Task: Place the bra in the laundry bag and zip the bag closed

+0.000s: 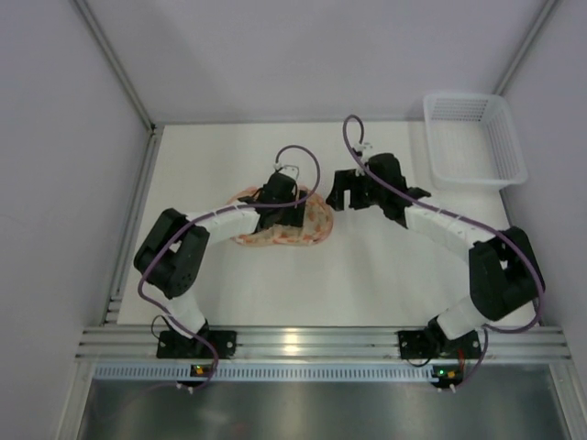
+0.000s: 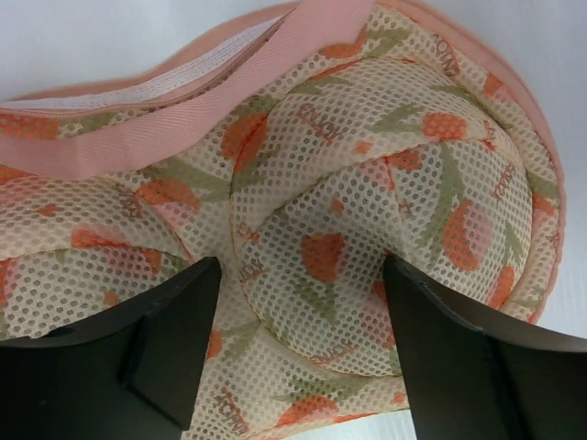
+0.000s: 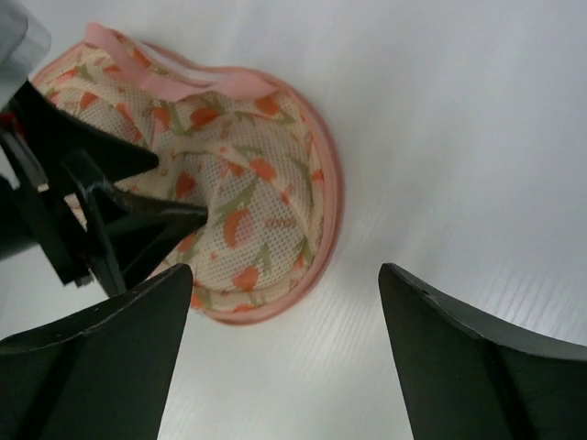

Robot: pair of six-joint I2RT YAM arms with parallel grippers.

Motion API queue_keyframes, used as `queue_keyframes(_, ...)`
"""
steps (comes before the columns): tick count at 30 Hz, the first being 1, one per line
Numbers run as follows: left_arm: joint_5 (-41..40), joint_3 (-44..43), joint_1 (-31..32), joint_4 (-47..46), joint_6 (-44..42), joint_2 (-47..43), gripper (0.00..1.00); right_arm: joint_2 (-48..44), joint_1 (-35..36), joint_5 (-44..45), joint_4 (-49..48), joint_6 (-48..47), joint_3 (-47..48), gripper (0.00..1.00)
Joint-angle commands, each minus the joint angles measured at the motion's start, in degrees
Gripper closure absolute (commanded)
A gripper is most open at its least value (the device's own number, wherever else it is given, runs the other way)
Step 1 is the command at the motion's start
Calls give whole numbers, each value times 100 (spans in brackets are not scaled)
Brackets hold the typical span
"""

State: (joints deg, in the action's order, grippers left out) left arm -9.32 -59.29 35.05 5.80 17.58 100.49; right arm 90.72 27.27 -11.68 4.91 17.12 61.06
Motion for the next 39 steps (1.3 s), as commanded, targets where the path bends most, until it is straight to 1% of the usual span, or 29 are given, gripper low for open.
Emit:
queue_keyframes(1,150,-206,-59,-194,333,146,20,-572,173,122,-429,247,-857,13)
queue_keyframes(2,115,-197,-59,-194,368,181,18,-764,243,201,-438,300,-1163,12)
queue_keyframes(4,-25,-215,-59,-115,579,243,18,-897,568,604,-587,335,-1341,12)
queue_keyframes(5,-226,-224,-59,25,667,269,18,-967,752,849,-596,344,-1438,12)
queue_keyframes(6,-280,-267,-77,70,833,339,19,-968,1128,1339,-657,344,-1474,11)
queue_keyframes(8,-412,-276,-103,123,1105,410,21,-899,1464,1773,-815,397,-1596,12)
queue_keyframes(9,-447,-285,-121,140,1368,497,24,-837,1666,1992,-972,458,-1658,13)
queue_keyframes(12,-500,-250,-182,158,2000,612,26,-521,1825,2100,-1535,345,-1773,17)
queue_keyframes(14,-466,-180,-191,123,2135,604,27,-241,1887,2213,-1808,204,-1721,19)
queue_keyframes(17,-465,-92,-191,88,2100,507,28,155,2002,2530,-1704,-86,-1405,25)
queue_keyframes(18,-509,-57,-191,88,2065,420,28,252,2037,2635,-1625,-226,-1308,30)
queue_keyframes(20,-588,-22,-200,79,2021,349,28,489,2072,2811,-1511,-315,-1106,35)
queue_keyframes(21,-606,-4,-200,79,1986,297,28,569,2090,2925,-1441,-385,-1044,39)
queue_keyframes(23,-588,-4,-209,70,1942,279,28,771,2098,2996,-1379,-473,-904,42)
queue_keyframes(27,-527,-13,-209,61,1933,313,28,895,2090,3110,-1501,-412,-894,48)
queue_keyframes(29,-483,5,-209,61,1968,357,28,947,2098,3128,-1642,-333,-876,50)
queue_keyframes(30,-474,14,-218,53,1986,358,28,974,2090,3137,-1651,-289,-841,52)
queue_keyframes(32,-465,22,-218,52,1994,366,28,1096,2090,3111,-1590,-228,-728,52)
queue_keyframes(35,-474,22,-218,44,1986,375,28,1176,2090,3084,-1589,-122,-700,60)
queue_keyframes(36,-474,22,-218,44,1977,384,28,1185,2090,3110,-1615,-104,-718,66)
queue_keyframes(39,-500,22,-218,44,1942,366,28,1159,2090,3277,-1563,-86,-736,73)
